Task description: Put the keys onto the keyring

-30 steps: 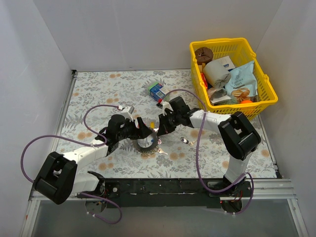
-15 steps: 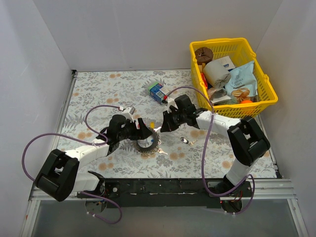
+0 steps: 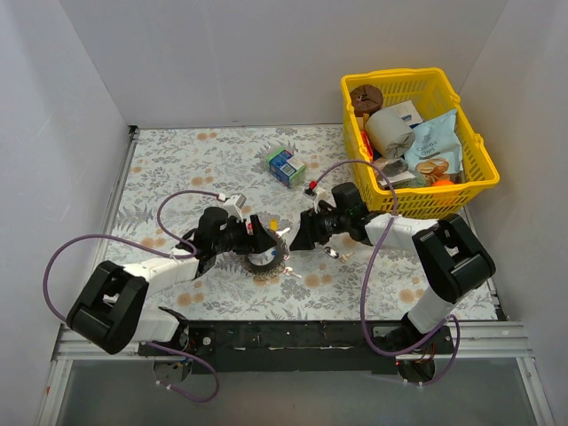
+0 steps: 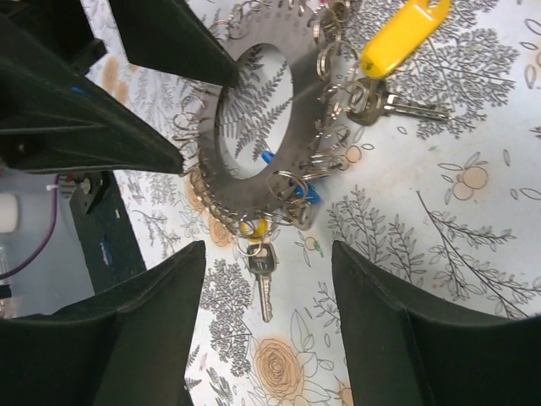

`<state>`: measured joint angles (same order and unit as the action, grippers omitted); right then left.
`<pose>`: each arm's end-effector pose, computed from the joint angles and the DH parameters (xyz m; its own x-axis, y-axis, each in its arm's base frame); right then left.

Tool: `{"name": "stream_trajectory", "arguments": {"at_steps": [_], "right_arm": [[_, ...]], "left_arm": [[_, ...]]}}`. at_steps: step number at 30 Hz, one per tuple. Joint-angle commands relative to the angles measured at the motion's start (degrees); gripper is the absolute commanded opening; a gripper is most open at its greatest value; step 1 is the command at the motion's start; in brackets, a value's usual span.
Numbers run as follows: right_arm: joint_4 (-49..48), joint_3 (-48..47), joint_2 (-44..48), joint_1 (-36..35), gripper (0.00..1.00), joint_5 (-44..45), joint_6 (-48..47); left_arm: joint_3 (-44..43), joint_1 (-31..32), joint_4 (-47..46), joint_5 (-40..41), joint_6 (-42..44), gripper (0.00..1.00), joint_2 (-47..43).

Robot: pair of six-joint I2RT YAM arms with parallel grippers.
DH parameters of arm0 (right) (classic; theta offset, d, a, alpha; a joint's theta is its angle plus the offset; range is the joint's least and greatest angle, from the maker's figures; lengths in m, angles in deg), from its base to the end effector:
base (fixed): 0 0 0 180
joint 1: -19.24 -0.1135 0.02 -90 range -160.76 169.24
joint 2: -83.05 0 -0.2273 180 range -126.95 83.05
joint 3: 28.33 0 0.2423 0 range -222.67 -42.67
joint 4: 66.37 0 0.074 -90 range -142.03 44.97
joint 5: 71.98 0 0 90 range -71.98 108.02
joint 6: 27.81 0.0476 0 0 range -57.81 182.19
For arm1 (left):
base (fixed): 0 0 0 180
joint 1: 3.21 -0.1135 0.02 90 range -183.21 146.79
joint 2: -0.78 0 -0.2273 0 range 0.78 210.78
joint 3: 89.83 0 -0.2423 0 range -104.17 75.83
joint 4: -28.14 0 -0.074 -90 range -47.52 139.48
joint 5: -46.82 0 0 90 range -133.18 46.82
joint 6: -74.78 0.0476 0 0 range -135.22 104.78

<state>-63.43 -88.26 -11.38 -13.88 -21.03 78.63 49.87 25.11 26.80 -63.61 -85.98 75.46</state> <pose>0.2561 0.2029 0.1354 -0.7270 -0.2119 -0.6531 -0.6647 0.4557 0.5920 0.2204 -0.1377 0.1312 -0.8211 -0.5626 -0.0966 -0.2218 0.4703 -0.8542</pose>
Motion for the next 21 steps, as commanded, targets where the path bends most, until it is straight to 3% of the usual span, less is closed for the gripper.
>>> {"name": "stream_trajectory", "arguments": {"at_steps": [1, 14, 21], "right_arm": [[-7.75, 1.11, 0.74, -0.19, 0.7, -4.98, 2.62], [-9.87, 1.37, -4.35, -0.71, 0.62, -7.71, 4.47], [-2.85, -0.64, -4.88, -3.7, 0.57, -1.48, -0.8]], "left_arm": [[-0.24, 0.25, -1.98, -2.16, 0.45, 0.71, 1.0], [-0.67, 0.25, -2.34, -3.22, 0.36, 0.67, 2.4], [-0.24, 0.25, -2.69, -3.04, 0.1, 0.66, 2.32]]}}
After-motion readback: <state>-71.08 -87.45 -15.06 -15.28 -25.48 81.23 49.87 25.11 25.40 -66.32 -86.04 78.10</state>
